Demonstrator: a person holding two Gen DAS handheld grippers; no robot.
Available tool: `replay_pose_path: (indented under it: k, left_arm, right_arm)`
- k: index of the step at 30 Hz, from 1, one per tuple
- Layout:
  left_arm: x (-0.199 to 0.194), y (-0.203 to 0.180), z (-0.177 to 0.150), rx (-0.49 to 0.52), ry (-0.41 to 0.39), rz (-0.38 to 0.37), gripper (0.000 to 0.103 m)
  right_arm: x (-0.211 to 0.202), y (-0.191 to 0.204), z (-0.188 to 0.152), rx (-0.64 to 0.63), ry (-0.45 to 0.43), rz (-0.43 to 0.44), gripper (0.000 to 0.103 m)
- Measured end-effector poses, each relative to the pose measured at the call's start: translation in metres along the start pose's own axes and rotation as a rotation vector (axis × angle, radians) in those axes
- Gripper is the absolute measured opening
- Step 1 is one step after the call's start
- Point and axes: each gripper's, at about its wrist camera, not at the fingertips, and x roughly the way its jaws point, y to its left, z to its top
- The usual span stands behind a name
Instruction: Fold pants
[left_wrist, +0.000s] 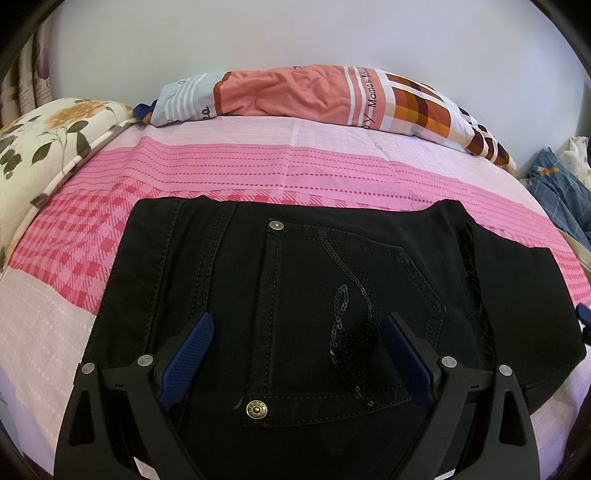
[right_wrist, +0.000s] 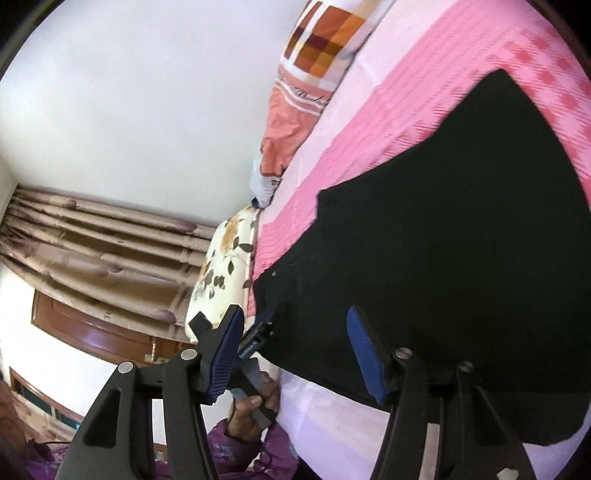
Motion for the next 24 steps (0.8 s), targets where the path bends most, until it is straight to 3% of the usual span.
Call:
replay_pose_path:
  k: [7, 12, 14, 18, 24]
  left_arm:
    - [0.000, 0.000, 0.000, 0.001, 0.000, 0.000, 0.093]
    - [-0.001, 0.001, 0.001, -0.005, -0.004, -0.008, 0.093]
    - [-0.004, 0.002, 0.000, -0.014, -0.015, -0.023, 0.093]
    - [-0.008, 0.006, 0.003, -0.038, -0.002, -0.063, 0.093]
    - [-0.042, 0.040, 0.024, -0.044, -0.058, -0.027, 0.093]
  right_arm:
    - [0.048, 0.016, -0.019, -0.088, 0.134, -0.020, 0.054]
    - [0.086, 0.019, -0.036, -0.161, 0.239, -0.109, 0.035]
    - [0.092, 0.020, -0.038, -0.176, 0.258, -0.126, 0.033]
    - [0.097, 0.018, -0.038, -0.178, 0.262, -0.145, 0.027]
    - [0.088, 0.034, -0.048, -0.290, 0.173, -0.190, 0.029]
